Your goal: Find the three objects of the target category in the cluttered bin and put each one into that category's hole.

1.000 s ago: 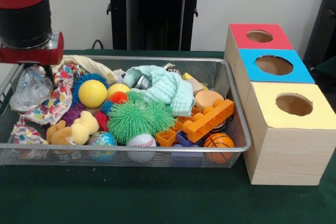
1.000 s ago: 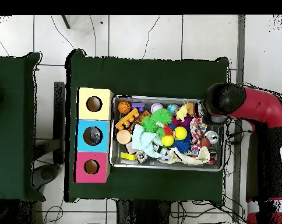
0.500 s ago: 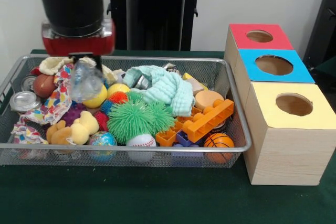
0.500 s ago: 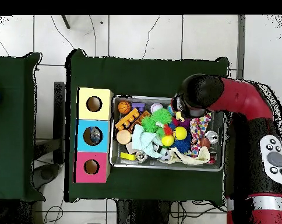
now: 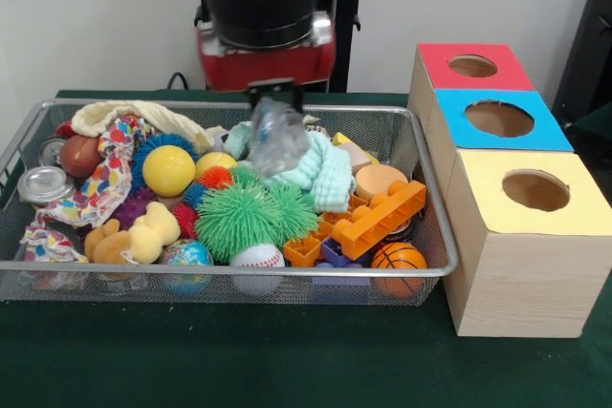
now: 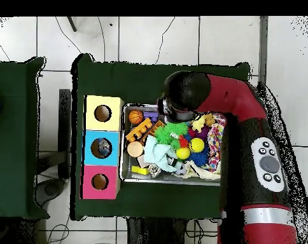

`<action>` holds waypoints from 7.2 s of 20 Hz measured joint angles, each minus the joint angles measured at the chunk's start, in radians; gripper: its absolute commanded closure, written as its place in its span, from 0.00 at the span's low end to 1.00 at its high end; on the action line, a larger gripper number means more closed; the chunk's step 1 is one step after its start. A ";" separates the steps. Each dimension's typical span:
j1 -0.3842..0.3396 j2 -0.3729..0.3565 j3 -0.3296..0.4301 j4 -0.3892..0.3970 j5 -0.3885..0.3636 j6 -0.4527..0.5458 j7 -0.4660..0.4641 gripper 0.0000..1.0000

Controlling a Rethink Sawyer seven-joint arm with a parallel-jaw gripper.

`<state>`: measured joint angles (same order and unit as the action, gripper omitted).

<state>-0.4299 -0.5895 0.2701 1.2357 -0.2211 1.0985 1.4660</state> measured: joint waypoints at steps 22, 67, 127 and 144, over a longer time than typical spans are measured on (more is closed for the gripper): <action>0.137 -0.118 -0.068 0.237 0.146 -0.137 0.095 1.00; 0.310 -0.052 -0.149 0.406 0.375 -0.324 0.111 1.00; 0.348 -0.044 -0.153 0.539 0.478 -0.367 0.111 1.00; 0.374 -0.013 -0.158 0.481 0.470 -0.390 0.111 0.00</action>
<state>-0.0558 -0.6029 0.1119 1.7171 0.2494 0.7080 1.5773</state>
